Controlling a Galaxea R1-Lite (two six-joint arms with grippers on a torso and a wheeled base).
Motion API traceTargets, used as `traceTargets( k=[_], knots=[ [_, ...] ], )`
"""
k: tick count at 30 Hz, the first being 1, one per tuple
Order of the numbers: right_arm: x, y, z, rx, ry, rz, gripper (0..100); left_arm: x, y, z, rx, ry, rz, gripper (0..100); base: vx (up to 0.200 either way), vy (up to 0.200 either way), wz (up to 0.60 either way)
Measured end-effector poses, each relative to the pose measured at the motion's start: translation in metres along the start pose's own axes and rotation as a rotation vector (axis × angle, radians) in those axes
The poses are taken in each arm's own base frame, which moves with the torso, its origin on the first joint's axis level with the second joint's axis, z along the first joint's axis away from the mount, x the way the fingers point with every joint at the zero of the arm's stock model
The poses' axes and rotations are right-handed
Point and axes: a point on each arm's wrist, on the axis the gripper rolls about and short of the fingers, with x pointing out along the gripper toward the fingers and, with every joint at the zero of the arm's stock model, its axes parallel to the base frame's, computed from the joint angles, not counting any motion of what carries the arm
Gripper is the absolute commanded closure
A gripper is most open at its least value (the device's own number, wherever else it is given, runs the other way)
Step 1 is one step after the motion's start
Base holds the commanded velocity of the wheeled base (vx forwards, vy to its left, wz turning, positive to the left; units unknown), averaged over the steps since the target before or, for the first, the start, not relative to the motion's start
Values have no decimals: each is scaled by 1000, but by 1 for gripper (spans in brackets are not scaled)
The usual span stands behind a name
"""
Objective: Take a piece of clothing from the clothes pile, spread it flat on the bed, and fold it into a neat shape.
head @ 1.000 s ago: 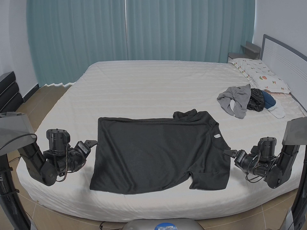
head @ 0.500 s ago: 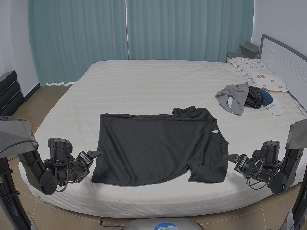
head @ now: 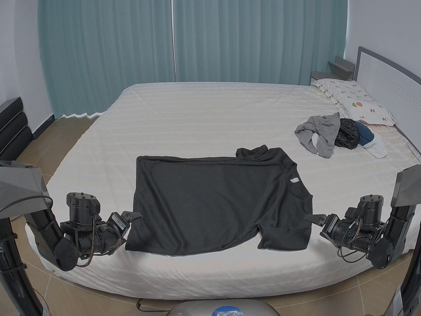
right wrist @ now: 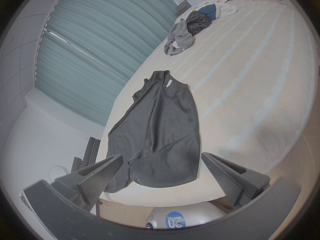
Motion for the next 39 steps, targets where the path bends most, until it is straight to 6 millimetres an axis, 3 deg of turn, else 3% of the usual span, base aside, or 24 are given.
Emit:
traceTargets(
  k=[14, 26, 31, 39],
  knots=[
    [1, 2, -3, -5, 12, 5, 0, -11, 0, -2, 15, -13, 2, 0, 0, -29, 0],
    [1, 6, -10, -16, 40, 12, 0, -31, 20, -14, 166, 32, 85, 0, 0, 0, 0],
    [1, 6, -11, -17, 43, 12, 0, -23, 27, -16, 161, 42, 124, 0, 0, 0, 0],
    [2, 5, -14, -18, 55, 10, 0, 5, 34, -10, 161, 8, 182, 0, 0, 0, 0]
  ],
)
